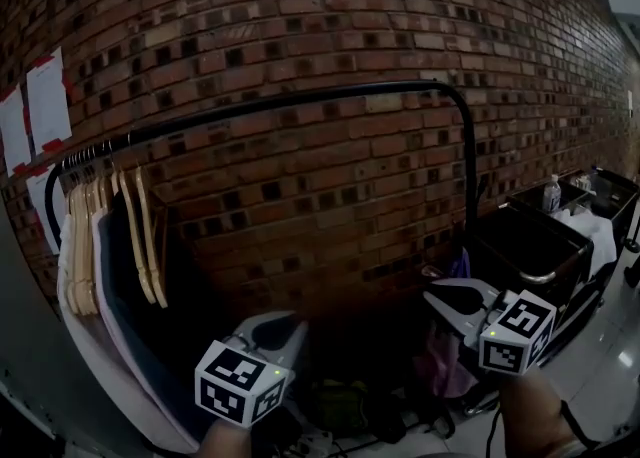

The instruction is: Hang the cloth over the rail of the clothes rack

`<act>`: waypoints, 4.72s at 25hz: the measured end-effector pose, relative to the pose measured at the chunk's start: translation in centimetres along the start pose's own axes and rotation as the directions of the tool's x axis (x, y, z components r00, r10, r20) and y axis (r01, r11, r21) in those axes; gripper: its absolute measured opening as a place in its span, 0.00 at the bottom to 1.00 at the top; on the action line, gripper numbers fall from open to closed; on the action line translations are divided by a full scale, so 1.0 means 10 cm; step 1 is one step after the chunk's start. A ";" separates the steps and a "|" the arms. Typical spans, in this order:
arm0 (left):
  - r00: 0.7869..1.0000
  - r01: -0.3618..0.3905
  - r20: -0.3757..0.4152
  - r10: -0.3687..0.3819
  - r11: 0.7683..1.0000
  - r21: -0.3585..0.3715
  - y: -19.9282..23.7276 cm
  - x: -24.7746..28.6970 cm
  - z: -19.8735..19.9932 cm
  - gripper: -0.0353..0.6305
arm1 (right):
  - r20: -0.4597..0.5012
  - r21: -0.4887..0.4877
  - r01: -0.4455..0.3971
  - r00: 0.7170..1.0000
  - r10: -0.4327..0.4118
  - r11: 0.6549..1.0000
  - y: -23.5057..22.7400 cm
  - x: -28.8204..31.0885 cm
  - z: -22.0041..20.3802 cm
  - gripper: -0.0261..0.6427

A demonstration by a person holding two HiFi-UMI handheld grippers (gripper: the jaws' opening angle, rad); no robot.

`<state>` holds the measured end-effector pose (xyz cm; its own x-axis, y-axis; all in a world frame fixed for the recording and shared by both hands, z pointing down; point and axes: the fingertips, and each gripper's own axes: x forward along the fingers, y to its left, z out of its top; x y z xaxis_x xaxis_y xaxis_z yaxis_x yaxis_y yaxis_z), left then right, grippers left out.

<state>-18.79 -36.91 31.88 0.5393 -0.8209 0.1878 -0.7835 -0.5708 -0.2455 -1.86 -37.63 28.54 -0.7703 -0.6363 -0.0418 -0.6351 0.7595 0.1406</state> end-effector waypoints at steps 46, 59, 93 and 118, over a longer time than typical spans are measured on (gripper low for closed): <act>0.905 0.157 -0.354 0.234 0.590 0.792 2.39 1.35 3.24 0.08 | -0.176 -0.720 -0.166 0.983 0.055 0.674 -2.43 2.08 2.93 0.06; 0.827 0.392 -0.557 0.068 0.641 0.660 2.42 1.53 2.85 0.08 | -0.459 -0.613 -0.383 0.885 0.084 0.691 -2.51 2.34 2.53 0.06; 0.961 -0.162 -0.026 0.274 0.640 0.751 2.15 1.06 3.79 0.06 | 0.123 -0.658 0.067 0.992 0.020 0.750 -2.28 1.77 3.22 0.04; 0.896 -0.439 0.225 0.382 0.834 0.335 1.93 0.72 3.17 0.09 | 0.270 -0.409 0.137 0.963 -0.024 0.902 -2.30 1.37 2.49 0.04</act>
<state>-20.19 -54.31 -1.65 0.2534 -0.9573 -0.1394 -0.7867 -0.1201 -0.6056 0.71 -60.47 0.15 -0.7421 -0.5940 -0.3106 -0.6548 0.5432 0.5255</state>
